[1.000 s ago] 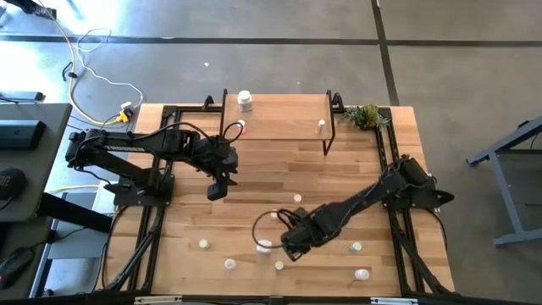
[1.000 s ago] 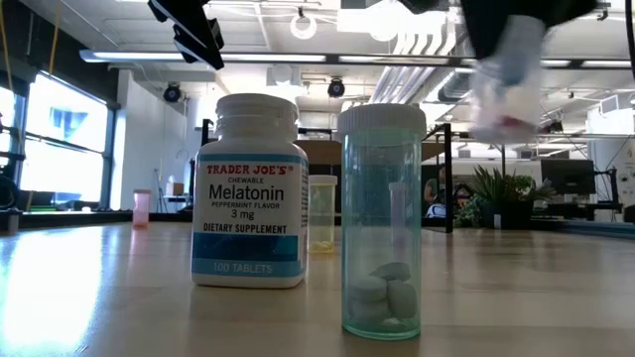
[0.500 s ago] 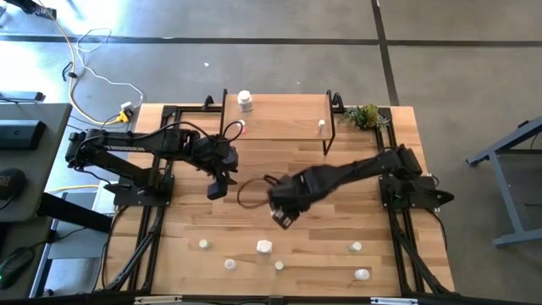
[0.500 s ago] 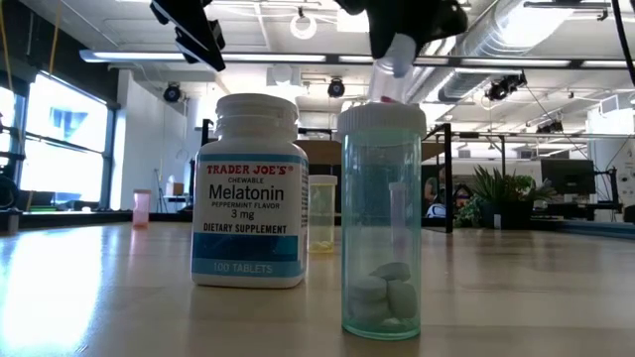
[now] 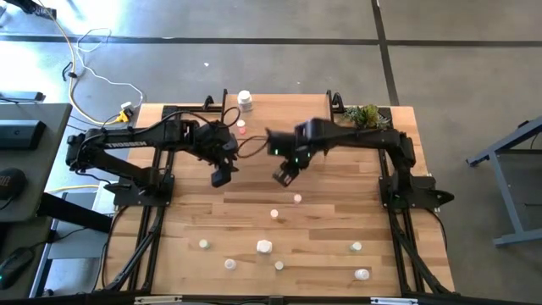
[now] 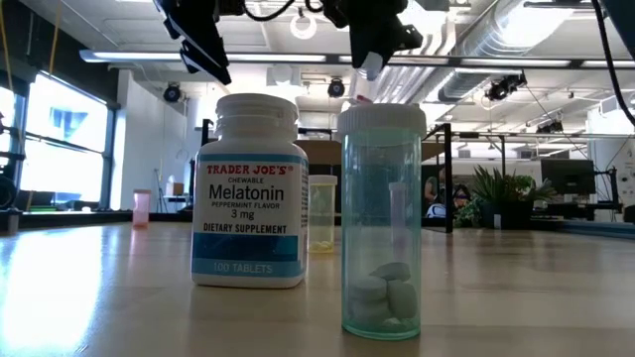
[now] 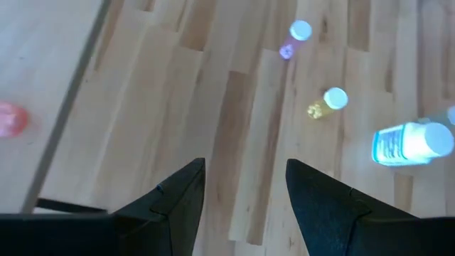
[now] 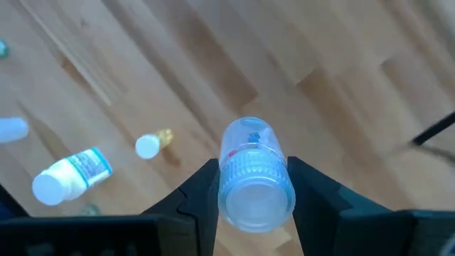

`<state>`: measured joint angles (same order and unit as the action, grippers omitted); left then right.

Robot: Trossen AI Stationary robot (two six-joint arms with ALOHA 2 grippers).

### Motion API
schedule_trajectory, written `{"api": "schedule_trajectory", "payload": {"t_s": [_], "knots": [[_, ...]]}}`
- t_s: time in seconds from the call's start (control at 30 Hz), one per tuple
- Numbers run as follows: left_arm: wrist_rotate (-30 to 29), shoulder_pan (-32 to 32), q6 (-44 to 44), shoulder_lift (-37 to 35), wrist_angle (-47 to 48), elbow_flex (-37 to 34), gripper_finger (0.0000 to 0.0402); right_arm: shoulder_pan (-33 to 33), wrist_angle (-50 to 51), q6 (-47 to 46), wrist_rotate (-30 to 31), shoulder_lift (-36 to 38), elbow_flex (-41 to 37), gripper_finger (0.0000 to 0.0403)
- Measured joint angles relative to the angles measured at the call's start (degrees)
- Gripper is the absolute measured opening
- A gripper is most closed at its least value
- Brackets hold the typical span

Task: Pick and place medicine bottles onto shelf by color
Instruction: Put the middle transparent pill bottle on the shelf

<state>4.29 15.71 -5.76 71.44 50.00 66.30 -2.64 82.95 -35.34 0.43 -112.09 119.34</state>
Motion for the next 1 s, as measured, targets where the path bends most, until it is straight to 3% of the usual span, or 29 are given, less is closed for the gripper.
{"api": "schedule_trajectory", "payload": {"t_s": [0.5,1.0], "knots": [[0.0,5.1,0.0,0.0,-0.1,0.0,0.0186,-18.5,2.8,19.8,0.0,0.0,12.1,0.0126],[0.0,6.8,0.0,0.0,-0.6,0.0,0.0186,-34.5,5.5,26.7,0.0,-0.1,13.0,0.0126]]}}
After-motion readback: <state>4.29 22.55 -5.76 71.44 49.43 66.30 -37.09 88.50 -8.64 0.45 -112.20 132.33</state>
